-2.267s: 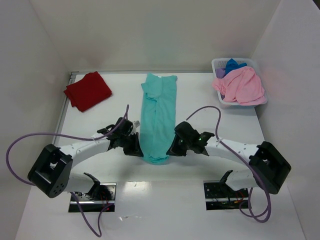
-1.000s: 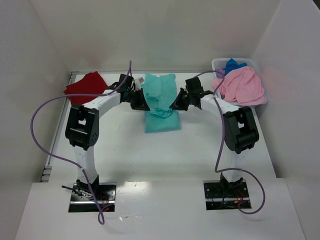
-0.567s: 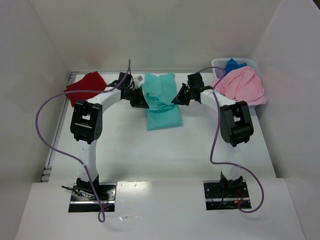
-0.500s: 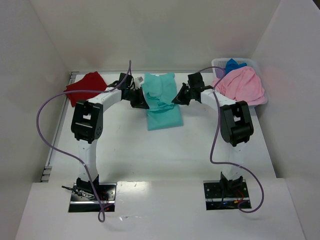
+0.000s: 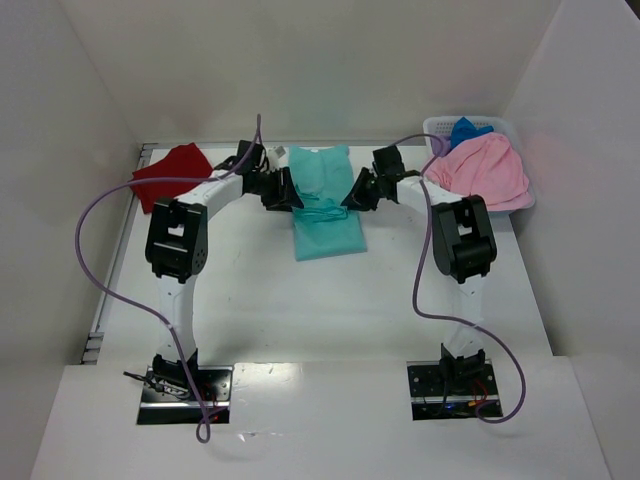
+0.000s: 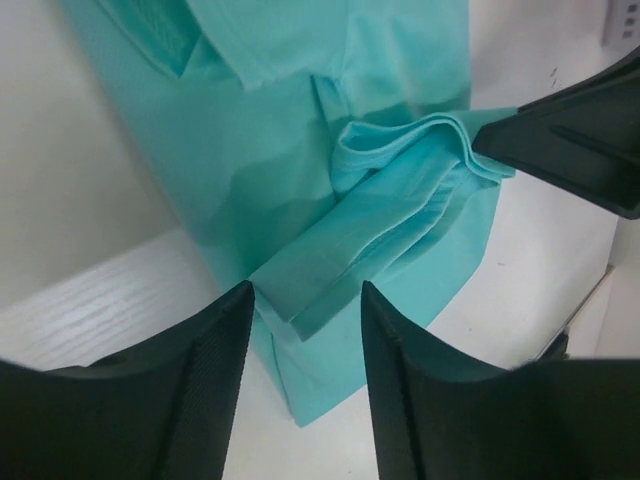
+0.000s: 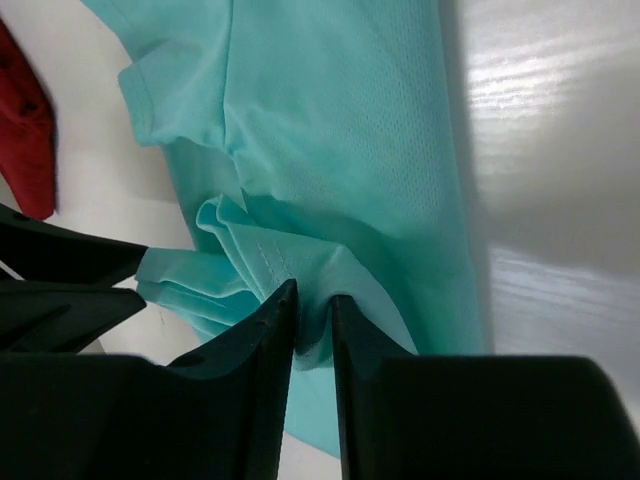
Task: Fold and stack the t-shirts
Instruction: Fold the folded rectangular tshirt in 1/3 of the way
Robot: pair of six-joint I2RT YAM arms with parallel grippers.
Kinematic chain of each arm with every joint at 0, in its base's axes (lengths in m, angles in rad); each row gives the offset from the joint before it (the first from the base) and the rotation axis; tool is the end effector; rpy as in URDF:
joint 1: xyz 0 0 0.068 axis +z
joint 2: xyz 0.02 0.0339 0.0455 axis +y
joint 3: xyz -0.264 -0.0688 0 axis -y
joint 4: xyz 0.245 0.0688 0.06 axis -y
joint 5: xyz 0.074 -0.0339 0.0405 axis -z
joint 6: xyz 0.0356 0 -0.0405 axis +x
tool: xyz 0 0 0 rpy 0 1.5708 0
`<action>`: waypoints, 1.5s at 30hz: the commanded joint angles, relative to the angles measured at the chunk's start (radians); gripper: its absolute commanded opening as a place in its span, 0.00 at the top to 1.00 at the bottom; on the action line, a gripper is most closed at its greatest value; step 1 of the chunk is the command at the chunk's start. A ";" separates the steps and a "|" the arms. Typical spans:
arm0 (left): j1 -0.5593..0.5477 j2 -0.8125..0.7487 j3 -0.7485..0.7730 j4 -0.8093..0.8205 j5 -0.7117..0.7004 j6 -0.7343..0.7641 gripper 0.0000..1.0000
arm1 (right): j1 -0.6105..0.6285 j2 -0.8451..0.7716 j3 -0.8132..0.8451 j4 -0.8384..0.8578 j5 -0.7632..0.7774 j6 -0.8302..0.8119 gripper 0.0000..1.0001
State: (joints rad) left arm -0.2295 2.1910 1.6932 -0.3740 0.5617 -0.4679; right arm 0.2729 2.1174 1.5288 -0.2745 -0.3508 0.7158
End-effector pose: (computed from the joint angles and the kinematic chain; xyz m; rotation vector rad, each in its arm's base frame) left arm 0.4673 -0.1287 0.1844 -0.0363 2.5099 -0.9877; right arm 0.4437 0.1369 0.1713 0.3974 2.5253 0.8450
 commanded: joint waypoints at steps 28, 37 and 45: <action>-0.175 -0.220 -0.148 0.121 0.239 0.123 0.02 | -0.075 -0.365 -0.235 0.188 -0.197 -0.173 0.83; -0.176 -0.168 -0.224 0.193 0.051 0.054 0.02 | 0.006 -0.291 -0.257 0.207 -0.166 -0.191 0.77; -0.133 -0.036 -0.118 0.215 0.059 0.043 0.02 | 0.006 -0.234 -0.246 0.218 -0.131 -0.182 0.75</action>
State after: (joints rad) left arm -0.3836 2.1117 1.5192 -0.1982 0.6147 -0.4229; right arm 0.2817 1.8618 1.2472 -0.1051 -0.5003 0.5522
